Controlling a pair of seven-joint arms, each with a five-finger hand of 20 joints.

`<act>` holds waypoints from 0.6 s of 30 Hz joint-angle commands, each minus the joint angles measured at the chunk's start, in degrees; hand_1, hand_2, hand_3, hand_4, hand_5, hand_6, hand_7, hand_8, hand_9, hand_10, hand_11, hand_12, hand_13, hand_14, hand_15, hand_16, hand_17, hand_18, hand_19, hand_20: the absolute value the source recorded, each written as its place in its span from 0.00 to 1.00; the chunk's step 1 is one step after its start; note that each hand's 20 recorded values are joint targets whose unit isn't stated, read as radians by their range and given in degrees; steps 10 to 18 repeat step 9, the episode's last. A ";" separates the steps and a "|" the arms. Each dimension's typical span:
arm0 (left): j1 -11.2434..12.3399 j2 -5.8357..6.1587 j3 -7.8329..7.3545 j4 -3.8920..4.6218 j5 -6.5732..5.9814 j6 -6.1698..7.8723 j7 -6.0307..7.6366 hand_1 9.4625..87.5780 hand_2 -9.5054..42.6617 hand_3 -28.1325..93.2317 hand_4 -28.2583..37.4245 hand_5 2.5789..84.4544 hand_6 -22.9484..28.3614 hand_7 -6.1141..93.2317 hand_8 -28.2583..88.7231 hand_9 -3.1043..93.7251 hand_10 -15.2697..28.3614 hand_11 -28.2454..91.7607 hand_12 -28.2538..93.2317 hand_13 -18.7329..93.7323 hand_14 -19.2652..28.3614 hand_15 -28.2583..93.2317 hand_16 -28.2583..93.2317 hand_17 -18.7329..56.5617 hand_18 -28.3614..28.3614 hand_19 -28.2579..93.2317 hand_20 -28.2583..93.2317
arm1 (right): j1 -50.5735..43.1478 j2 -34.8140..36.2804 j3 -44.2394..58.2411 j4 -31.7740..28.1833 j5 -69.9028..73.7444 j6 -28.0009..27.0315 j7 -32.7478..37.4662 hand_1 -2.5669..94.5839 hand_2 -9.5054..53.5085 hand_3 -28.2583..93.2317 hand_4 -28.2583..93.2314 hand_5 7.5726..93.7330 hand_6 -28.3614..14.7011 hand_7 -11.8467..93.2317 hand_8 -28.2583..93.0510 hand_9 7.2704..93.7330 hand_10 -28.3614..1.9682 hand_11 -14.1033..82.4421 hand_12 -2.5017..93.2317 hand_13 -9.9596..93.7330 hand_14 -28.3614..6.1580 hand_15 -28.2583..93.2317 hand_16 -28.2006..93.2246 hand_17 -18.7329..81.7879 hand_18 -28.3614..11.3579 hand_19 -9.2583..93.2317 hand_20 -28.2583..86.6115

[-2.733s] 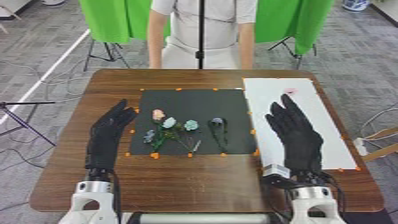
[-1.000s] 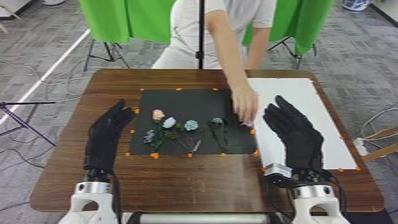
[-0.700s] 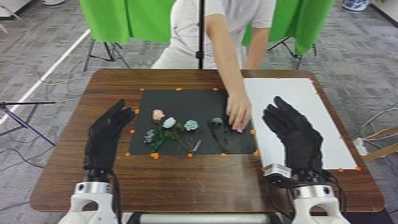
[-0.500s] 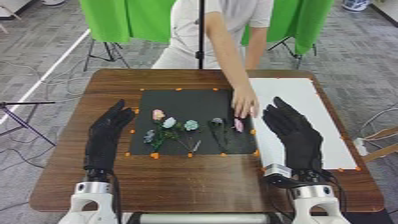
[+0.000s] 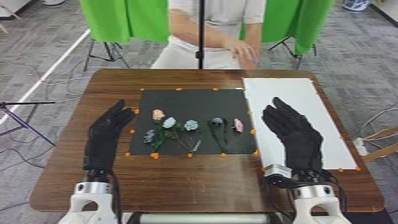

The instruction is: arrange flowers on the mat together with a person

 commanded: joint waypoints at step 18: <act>0.95 -0.53 -0.32 0.24 -0.28 -0.22 0.06 0.20 0.03 0.79 0.14 0.51 0.52 0.13 0.19 0.48 0.63 0.35 0.37 0.49 0.72 0.32 0.26 0.35 0.65 0.25 0.38 | -0.49 -0.14 -0.20 -0.16 -0.54 -0.44 -0.30 0.08 0.26 0.87 0.08 0.42 0.61 0.22 0.15 0.42 0.45 0.19 0.12 0.42 0.48 0.33 0.31 0.36 0.40 0.11 0.46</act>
